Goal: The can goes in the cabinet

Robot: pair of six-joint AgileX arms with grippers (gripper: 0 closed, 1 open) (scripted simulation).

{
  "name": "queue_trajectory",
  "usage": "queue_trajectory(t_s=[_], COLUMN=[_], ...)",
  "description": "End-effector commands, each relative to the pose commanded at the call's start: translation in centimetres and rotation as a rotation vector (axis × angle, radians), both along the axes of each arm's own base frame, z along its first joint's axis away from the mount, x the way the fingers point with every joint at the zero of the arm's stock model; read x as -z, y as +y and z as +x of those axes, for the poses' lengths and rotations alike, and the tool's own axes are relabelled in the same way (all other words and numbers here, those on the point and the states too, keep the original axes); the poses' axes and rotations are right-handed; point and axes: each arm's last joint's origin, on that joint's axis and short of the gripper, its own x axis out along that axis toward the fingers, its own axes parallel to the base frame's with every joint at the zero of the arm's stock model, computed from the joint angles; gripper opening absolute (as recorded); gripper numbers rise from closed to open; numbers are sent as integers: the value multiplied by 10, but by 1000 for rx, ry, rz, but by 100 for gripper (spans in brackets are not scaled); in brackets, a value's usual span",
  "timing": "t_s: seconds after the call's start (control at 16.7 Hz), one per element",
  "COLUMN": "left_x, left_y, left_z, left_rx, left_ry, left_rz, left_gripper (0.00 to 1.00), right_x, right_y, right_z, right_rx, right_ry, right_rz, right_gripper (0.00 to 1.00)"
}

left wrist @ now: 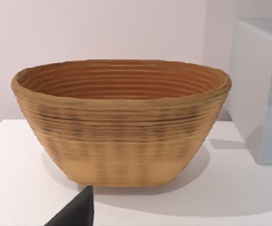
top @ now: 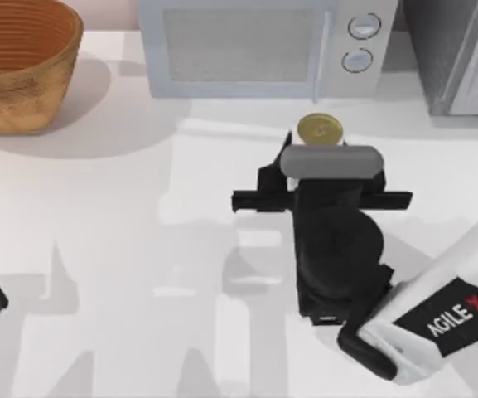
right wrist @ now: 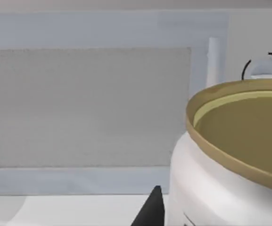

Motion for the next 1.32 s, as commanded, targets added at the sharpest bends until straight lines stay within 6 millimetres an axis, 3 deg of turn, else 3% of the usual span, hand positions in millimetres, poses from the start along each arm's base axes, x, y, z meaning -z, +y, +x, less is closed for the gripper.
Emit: queue_trajectory(t_s=[0.42,0.9,1.08,1.32], left_x=[0,0,0,0], left_y=[0,0,0,0], left_z=[0,0,0,0], left_rx=[0,0,0,0], left_ry=[0,0,0,0], left_rz=[0,0,0,0], left_gripper=[100,100,100,100], right_x=[-50,-55,-61,-93], right_y=[-7,-10,-37,-88], right_z=[-7,-7,0,-5], right_rx=[0,5,43,48], right_ry=[5,9,36,35], right_rz=[-6,-12,-53,-50], right_gripper=[0,0,0,0])
